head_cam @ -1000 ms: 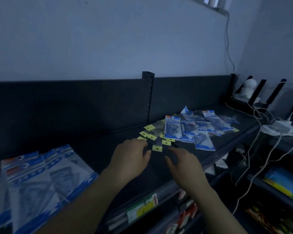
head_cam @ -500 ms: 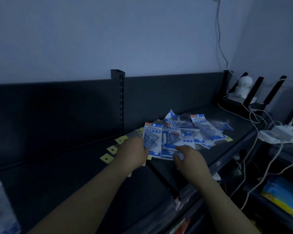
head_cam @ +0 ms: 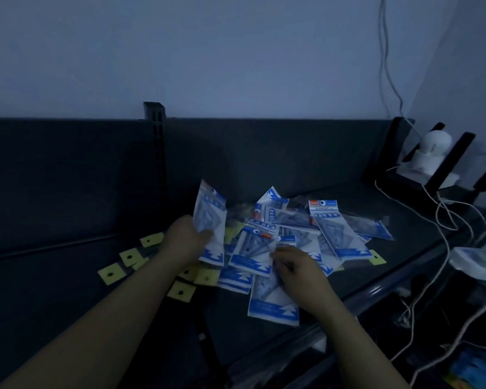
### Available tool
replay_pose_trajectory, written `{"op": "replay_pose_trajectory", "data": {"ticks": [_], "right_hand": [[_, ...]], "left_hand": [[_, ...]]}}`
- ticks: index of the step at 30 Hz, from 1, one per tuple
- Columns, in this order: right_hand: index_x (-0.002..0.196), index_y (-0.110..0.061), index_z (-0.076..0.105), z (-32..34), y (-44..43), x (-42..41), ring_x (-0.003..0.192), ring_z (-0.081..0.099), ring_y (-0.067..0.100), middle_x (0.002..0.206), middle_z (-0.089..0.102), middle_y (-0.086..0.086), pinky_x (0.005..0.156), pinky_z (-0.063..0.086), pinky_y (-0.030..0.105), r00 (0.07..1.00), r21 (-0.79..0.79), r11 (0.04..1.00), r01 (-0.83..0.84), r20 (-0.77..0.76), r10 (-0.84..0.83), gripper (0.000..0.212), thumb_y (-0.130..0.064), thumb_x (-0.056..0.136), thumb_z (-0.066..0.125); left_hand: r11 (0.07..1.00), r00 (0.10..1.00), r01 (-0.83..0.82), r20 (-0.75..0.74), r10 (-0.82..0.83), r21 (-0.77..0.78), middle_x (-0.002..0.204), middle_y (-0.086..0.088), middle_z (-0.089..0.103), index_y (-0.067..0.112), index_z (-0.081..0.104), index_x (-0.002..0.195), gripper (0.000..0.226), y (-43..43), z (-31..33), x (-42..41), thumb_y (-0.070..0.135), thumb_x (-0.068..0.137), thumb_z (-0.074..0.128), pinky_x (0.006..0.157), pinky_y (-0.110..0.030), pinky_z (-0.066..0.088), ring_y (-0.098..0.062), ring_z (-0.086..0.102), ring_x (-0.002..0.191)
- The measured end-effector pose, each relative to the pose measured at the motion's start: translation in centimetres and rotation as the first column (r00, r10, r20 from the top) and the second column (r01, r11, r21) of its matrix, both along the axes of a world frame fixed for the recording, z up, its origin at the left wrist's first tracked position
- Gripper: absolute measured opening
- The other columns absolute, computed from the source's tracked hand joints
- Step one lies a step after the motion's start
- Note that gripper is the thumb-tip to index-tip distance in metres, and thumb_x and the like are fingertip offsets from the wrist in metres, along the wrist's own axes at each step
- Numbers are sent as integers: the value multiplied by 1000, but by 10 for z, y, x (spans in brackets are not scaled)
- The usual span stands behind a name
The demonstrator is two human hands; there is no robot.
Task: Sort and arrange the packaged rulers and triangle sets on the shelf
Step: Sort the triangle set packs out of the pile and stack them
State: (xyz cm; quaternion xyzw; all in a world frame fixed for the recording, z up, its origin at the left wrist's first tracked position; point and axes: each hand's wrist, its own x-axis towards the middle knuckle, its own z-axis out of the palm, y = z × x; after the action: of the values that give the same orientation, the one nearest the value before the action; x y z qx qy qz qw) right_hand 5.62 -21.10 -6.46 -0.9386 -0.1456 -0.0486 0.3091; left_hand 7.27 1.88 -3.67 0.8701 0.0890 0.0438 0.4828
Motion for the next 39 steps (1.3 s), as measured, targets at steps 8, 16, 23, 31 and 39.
{"op": "replay_pose_trajectory", "data": {"ticks": [8, 16, 23, 31, 39], "right_hand": [[101, 15, 60, -5, -10, -1, 100, 58, 31, 110, 63, 25, 84, 44, 34, 982, 230, 955, 188, -16, -190, 25, -4, 97, 45], [104, 13, 61, -9, -13, -2, 100, 59, 28, 112, 63, 22, 86, 44, 32, 970, 299, 924, 241, -30, -243, 24, -2, 96, 45], [111, 8, 63, -7, -16, -5, 97, 58, 26, 115, 63, 20, 76, 44, 28, 965, 259, 930, 260, -69, -251, 30, 5, 92, 40], [115, 3, 64, 13, -23, -6, 106, 59, 27, 119, 64, 14, 78, 45, 25, 975, 251, 942, 223, -84, -208, 32, 3, 93, 41], [109, -8, 60, 11, -98, 48, 108, 54, 36, 117, 56, 15, 88, 42, 40, 947, -345, 884, 317, 73, -312, 27, -24, 96, 42]], "left_hand": [[996, 998, 53, -44, -50, 73, 92, -8, 62, 6, 61, 95, 18, -63, 1, 1, 23, 90, 62, 60, -25, 43, -19, 58, 78], [956, 992, 65, -120, -31, 286, 112, -9, 66, 3, 64, 106, 31, -87, 10, 5, 13, 77, 72, 65, -19, 42, -20, 63, 100], [991, 971, 79, -232, -52, 109, 112, -8, 65, 3, 63, 113, 51, -60, 14, -6, 18, 68, 84, 86, -36, 53, -26, 63, 96], [986, 971, 90, -233, -56, 140, 111, -10, 64, 6, 63, 111, 45, -64, 2, -28, 21, 73, 80, 68, -25, 43, -22, 59, 90], [995, 986, 36, -169, -19, 96, 112, -12, 65, 4, 65, 109, 41, -72, 0, -25, 18, 73, 81, 69, -27, 45, -21, 57, 85]]}}
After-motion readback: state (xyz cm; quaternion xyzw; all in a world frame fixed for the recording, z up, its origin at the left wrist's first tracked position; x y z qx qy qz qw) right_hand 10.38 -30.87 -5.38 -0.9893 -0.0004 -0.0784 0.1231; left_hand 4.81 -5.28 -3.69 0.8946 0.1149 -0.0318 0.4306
